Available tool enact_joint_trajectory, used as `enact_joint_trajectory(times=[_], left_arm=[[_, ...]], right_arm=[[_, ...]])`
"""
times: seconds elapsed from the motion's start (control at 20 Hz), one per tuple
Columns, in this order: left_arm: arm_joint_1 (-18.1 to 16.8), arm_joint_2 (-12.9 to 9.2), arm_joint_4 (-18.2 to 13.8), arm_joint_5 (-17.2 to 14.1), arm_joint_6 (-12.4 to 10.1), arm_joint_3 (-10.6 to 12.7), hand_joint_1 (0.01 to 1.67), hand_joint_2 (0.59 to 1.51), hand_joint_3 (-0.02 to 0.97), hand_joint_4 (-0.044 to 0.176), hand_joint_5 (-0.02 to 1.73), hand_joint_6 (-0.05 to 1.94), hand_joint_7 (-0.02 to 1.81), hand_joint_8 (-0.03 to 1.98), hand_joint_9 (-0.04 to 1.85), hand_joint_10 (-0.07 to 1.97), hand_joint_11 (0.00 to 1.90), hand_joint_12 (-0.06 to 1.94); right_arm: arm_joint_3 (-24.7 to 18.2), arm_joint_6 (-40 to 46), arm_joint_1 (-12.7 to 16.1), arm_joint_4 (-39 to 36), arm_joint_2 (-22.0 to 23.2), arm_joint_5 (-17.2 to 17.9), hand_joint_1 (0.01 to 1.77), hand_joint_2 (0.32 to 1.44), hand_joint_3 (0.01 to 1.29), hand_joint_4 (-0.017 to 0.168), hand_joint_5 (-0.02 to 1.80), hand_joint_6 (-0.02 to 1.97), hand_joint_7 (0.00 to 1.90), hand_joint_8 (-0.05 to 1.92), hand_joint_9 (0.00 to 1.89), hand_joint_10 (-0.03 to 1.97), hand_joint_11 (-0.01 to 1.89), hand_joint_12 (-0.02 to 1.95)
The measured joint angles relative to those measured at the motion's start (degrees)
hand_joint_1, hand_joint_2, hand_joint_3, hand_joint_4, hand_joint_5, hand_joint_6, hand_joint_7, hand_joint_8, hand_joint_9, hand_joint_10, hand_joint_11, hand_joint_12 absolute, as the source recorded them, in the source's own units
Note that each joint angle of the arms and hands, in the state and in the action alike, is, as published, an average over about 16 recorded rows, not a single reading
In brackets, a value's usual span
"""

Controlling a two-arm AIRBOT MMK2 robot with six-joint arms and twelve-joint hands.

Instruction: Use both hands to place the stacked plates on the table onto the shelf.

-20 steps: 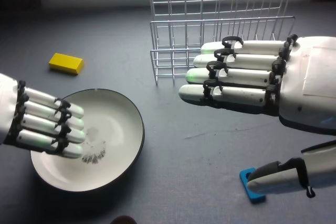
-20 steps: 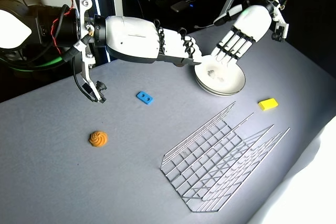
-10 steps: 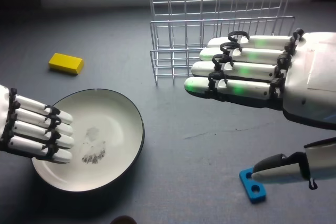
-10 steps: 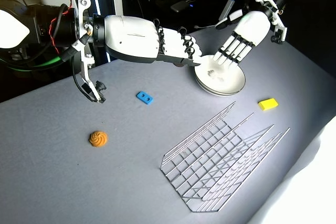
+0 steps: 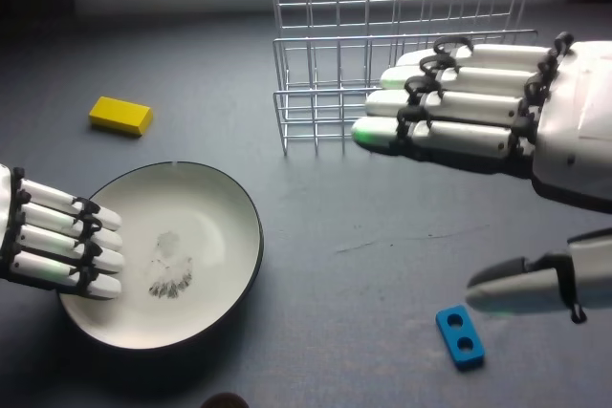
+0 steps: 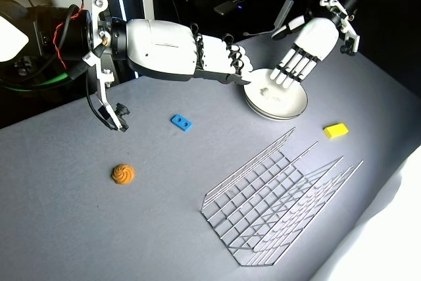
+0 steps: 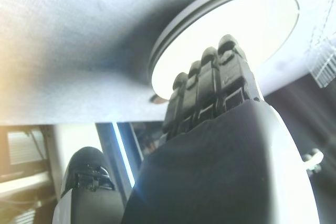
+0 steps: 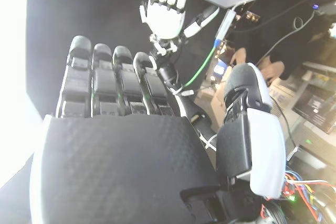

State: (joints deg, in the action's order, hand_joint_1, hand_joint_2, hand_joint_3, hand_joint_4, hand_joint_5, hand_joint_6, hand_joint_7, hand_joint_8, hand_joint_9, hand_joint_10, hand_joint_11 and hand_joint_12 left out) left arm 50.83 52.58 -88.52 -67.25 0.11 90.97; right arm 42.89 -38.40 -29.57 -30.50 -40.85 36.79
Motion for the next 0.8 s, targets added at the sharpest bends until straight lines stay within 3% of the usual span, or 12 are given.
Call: enact_joint_trajectory(times=[0.8], left_arm=[[2.2, 1.7, 0.7, 1.5, 0.1, 2.1, 0.02, 1.051, 0.033, 0.001, 0.02, -0.01, 0.02, -0.02, 0.02, 0.00, 0.02, 0.00]], right_arm=[[0.7, 0.9, 0.7, -1.6, -0.5, -0.3, 0.22, 1.13, 0.02, 0.006, 0.02, 0.02, 0.01, 0.02, 0.01, 0.01, 0.02, 0.10]])
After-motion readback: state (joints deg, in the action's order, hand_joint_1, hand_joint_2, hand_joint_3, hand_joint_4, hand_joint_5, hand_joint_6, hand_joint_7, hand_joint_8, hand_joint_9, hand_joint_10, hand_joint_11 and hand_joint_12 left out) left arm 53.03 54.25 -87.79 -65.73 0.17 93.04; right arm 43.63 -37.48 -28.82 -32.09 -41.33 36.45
